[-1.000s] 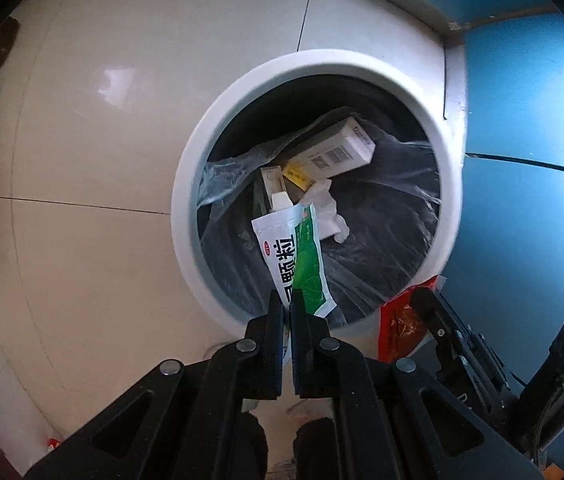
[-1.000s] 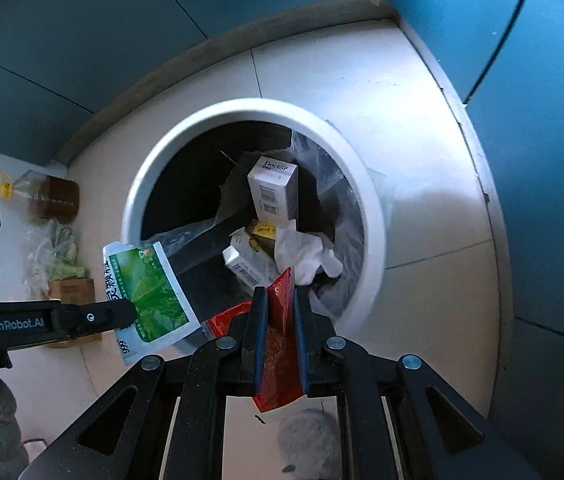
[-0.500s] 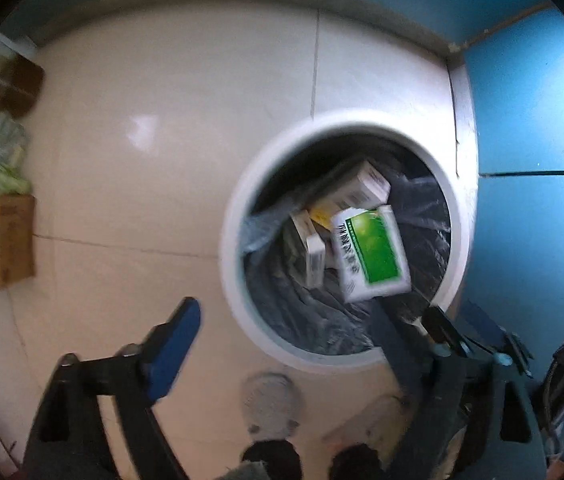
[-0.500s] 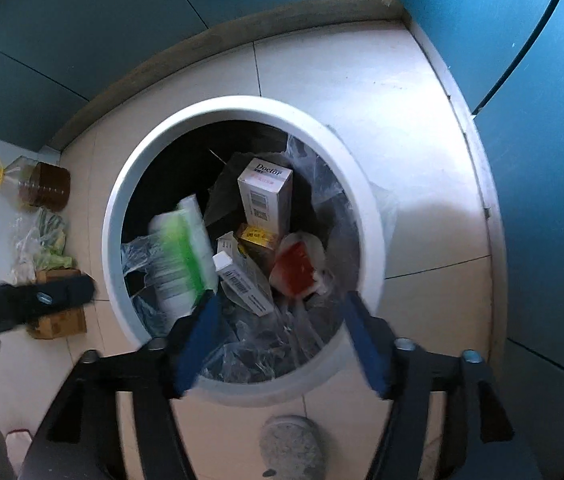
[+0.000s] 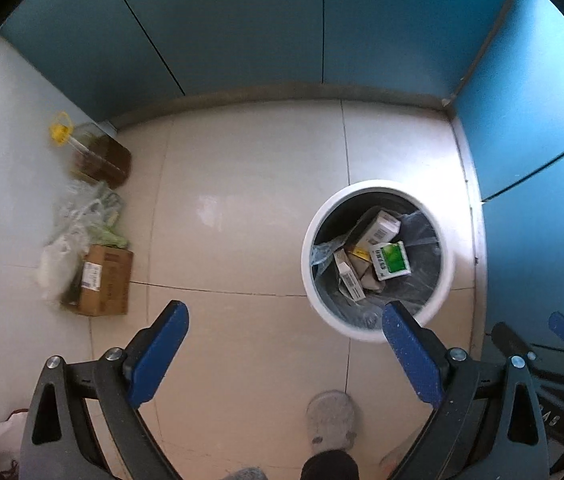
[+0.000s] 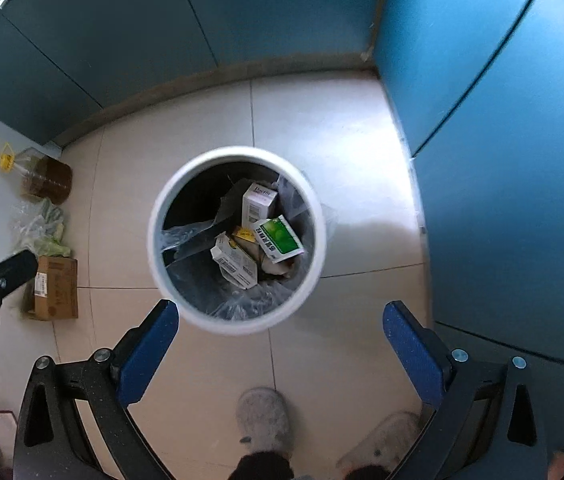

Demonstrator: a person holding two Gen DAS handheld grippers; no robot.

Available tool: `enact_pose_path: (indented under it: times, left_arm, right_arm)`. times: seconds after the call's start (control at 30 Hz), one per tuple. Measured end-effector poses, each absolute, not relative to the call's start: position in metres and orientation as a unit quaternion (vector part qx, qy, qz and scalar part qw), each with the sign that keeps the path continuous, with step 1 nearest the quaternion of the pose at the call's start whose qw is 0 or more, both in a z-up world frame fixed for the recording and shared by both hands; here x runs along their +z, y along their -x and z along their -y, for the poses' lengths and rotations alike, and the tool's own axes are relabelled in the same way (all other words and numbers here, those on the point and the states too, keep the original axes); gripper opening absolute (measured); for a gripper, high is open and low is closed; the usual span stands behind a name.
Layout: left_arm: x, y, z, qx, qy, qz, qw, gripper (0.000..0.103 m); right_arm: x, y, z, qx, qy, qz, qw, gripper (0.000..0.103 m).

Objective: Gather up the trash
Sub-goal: 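Raise both tools from the bin back toward the counter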

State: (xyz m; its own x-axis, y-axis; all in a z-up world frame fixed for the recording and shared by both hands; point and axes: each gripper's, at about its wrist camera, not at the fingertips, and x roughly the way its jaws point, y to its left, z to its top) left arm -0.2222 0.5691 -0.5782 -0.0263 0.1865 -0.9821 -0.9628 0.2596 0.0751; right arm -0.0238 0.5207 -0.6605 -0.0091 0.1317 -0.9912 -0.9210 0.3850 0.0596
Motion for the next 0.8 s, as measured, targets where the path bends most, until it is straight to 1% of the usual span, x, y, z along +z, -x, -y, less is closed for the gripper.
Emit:
enact_pose_path:
  times: [0.23, 0.3, 0.53, 0.7, 0.8]
  left_arm:
    - [-0.474, 0.225, -0.528, 0.49, 0.348, -0.515, 0.611, 0.099]
    - [-0.441, 0.228, -0.516, 0.495, 0.348, -0.508, 0.614, 0.099]
    - [-0.353, 0.226, -0.479, 0.492, 0.346, -0.498, 0.624, 0.099]
    - [-0.304, 0.223, -0.458, 0.496, 0.335, -0.494, 0.63, 0.099]
    - [-0.278, 0.218, -0.446, 0.498, 0.328, -0.495, 0.632, 0.099]
  right_arm:
    - [-0.533, 0.03, -0.49, 0.433, 0.34, -0.551, 0.627, 0.103]
    - [-0.486, 0.031, -0.476, 0.437, 0.338, -0.542, 0.633, 0.103]
    - [-0.366, 0.034, -0.438, 0.456, 0.331, -0.514, 0.647, 0.103]
    - [-0.308, 0.037, -0.413, 0.473, 0.318, -0.504, 0.649, 0.103]
    - [-0.281, 0.032, -0.396, 0.481, 0.291, -0.52, 0.643, 0.103]
